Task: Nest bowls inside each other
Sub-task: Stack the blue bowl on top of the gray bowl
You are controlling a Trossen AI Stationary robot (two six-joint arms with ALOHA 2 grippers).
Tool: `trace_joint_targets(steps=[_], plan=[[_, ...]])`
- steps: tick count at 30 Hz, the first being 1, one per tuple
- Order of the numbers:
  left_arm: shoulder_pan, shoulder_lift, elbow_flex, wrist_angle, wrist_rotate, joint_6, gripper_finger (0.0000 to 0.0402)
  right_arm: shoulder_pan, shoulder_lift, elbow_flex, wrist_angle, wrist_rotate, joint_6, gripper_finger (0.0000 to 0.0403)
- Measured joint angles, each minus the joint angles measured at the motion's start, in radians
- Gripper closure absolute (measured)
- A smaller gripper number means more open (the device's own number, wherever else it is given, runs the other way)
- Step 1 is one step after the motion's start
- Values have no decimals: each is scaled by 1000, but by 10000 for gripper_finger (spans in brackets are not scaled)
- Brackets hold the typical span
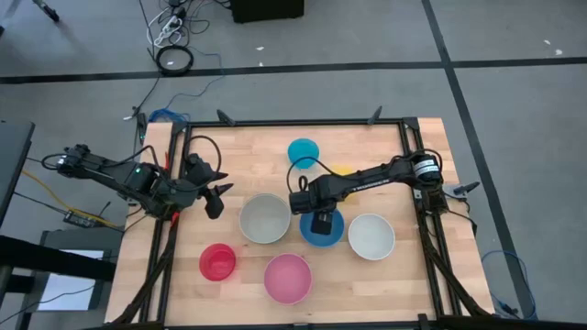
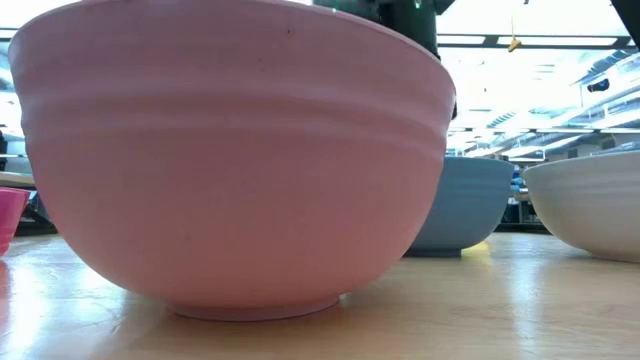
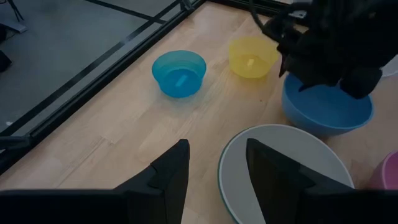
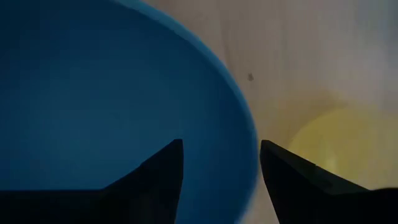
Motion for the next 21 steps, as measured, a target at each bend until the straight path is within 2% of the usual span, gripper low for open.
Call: trace_joint_targets(steps=[6, 13, 21], plan=[[0, 0, 0, 1, 0, 0, 234, -13, 0, -85, 128, -27, -3, 212], [0, 0, 0, 8, 0, 0, 234, -10, -11, -76, 115, -48, -17, 232], [0, 0, 0, 14, -1, 0, 234, 17, -137, -55, 112, -48, -41, 222]])
